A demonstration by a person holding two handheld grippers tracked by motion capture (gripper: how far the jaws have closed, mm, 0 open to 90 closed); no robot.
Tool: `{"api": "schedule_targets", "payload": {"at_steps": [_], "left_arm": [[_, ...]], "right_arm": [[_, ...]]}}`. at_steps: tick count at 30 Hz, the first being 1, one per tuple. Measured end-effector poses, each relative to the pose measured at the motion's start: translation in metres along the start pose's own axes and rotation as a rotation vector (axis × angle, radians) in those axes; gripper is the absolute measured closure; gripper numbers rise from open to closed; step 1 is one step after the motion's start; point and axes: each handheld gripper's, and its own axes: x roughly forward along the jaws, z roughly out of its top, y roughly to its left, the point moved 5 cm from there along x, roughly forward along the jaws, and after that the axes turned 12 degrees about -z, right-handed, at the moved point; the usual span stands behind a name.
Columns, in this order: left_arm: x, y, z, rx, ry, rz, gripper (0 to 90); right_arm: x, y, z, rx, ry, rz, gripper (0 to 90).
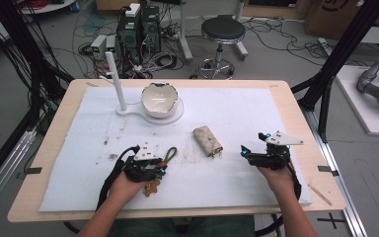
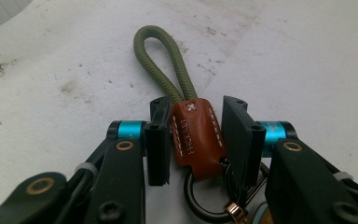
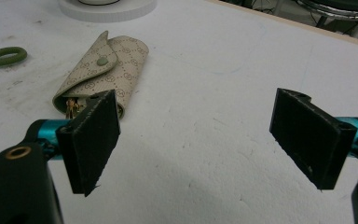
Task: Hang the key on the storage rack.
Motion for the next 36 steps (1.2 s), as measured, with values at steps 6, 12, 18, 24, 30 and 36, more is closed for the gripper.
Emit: {"api": "schedule_targets", "payload": {"at_steps": [6, 12, 18, 24, 30, 36], "left_arm": [[-0.001, -0.001, 0.000, 0.004, -0.003, -0.005, 68.7], [-0.007, -0.005, 0.009, 0.028, -0.055, -0.017, 69.6], [-0.027, -0.003, 0.021, 0.042, -0.117, -0.001, 69.7], [-0.062, 0.005, 0.037, 0.061, -0.200, 0.061, 69.8], [-0.099, 0.020, 0.046, 0.041, -0.286, 0.130, 69.9], [-0.121, 0.032, 0.052, 0.032, -0.319, 0.174, 69.9]], "right_arm": [[0.001, 0.001, 0.000, -0.006, 0.002, 0.002, 16.3], [0.001, 0.002, 0.000, -0.006, 0.005, 0.004, 16.3], [0.001, 0.004, 0.000, -0.012, 0.005, 0.005, 16.3], [0.002, 0.007, 0.002, -0.012, 0.005, 0.011, 16.3], [0.003, 0.010, 0.002, -0.013, 0.008, 0.018, 16.3], [0.005, 0.012, 0.003, -0.014, 0.009, 0.016, 16.3]]}}
